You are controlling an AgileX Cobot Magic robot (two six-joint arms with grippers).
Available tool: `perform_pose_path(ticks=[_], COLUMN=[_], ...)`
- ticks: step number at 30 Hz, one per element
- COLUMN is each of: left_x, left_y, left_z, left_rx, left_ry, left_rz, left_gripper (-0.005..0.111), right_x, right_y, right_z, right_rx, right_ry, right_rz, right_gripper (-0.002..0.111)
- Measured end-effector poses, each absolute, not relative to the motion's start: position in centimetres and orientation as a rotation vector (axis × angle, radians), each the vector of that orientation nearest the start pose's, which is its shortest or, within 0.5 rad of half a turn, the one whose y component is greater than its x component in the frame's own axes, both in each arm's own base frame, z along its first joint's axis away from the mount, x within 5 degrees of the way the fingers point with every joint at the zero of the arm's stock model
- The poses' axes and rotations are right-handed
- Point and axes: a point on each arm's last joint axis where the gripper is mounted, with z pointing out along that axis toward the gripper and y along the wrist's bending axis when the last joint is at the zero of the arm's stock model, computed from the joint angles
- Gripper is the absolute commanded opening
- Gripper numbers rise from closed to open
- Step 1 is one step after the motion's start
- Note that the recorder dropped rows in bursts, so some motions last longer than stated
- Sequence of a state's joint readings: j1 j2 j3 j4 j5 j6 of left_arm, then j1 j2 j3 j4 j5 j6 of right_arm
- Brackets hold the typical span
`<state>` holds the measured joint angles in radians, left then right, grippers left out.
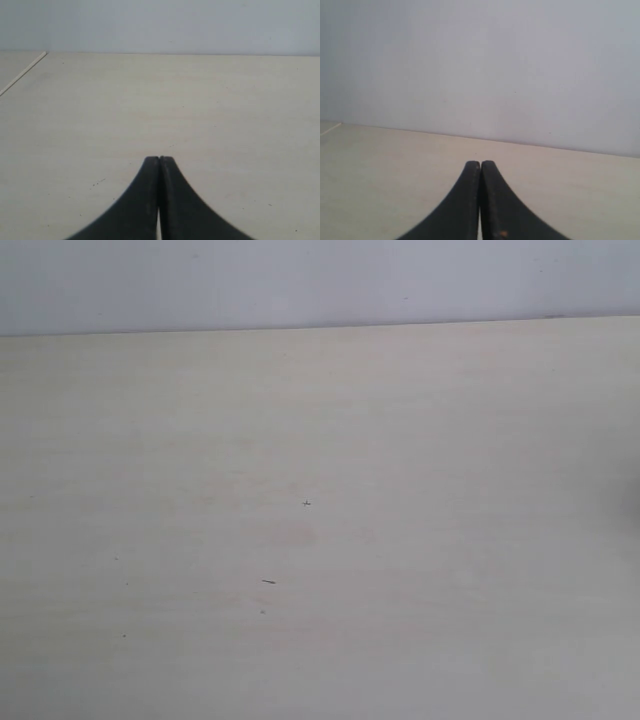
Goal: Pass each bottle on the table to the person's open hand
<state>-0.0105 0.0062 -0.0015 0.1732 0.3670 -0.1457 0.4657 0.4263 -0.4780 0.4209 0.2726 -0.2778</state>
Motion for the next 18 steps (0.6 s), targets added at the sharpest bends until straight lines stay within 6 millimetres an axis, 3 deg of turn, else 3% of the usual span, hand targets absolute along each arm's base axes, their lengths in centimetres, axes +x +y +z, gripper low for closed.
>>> perform_pose_path(ticks=[4,8,13,18], left_x=[5.3,5.3,5.3,5.3], left_y=[0.5,0.5,0.5,0.5], left_z=[18.1,18.1,18.1,18.1], left_rx=[-0.018,-0.018,-0.018,-0.018], left_ry=[1.85,1.85,1.85,1.85], left_rz=[0.061,0.061,0.061,0.061], left_gripper=[0.0,0.0,0.0,0.0], right_x=[6.4,4.9,4.1,4.6], right_y=[4.1,2.6,1.8,1.5], right_z=[32.8,31.6,28.4,24.5], right_rx=[-0.392,-0.325,-0.236,-0.194], right_ry=[1.562,1.49,1.478,1.544], right_rz=[0.47,0.345,0.241,0.172], right_gripper=[0.0,0.0,0.0,0.0])
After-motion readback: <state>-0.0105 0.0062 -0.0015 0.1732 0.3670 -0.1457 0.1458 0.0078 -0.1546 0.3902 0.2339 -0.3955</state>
